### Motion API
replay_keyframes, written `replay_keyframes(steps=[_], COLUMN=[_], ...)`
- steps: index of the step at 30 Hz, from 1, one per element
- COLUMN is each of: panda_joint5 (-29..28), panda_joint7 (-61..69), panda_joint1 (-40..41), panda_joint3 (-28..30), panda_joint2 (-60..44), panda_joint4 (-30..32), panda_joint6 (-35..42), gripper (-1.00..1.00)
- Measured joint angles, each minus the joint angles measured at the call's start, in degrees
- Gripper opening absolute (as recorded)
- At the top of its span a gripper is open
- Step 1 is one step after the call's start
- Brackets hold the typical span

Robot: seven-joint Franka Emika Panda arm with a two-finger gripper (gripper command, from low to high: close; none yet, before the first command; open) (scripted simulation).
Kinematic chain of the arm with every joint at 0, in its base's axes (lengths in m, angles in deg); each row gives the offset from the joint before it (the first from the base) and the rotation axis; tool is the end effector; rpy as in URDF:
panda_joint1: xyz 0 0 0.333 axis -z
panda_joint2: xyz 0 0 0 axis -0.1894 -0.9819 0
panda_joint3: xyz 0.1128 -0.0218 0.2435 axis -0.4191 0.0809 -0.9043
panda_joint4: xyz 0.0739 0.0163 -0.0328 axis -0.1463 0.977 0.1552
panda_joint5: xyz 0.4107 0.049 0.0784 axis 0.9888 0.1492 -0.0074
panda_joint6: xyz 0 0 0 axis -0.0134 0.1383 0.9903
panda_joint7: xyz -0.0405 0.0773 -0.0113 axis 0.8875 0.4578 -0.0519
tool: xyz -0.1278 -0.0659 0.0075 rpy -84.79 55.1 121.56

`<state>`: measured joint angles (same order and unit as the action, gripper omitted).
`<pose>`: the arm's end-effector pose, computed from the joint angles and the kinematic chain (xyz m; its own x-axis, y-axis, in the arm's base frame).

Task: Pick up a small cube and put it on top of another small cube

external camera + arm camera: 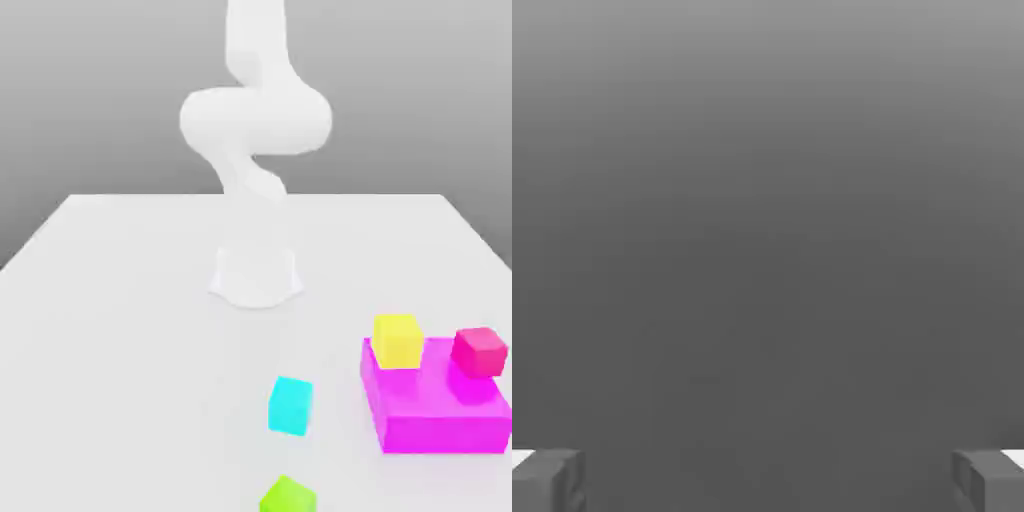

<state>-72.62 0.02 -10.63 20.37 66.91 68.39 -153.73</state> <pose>0.4610 0.0066 0.5967 0.5089 -0.7359 0.4465 -0.5508 -0.6770 -0.4881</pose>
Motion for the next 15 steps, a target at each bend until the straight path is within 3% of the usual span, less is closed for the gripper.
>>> replay_keyframes(steps=[15], panda_joint5=[1.24], panda_joint7=[-15.71], panda_joint1=[1.2], panda_joint3=[-7.25], panda_joint2=[-31.39], panda_joint4=[23.05], panda_joint6=[-22.42], gripper=[0.0])
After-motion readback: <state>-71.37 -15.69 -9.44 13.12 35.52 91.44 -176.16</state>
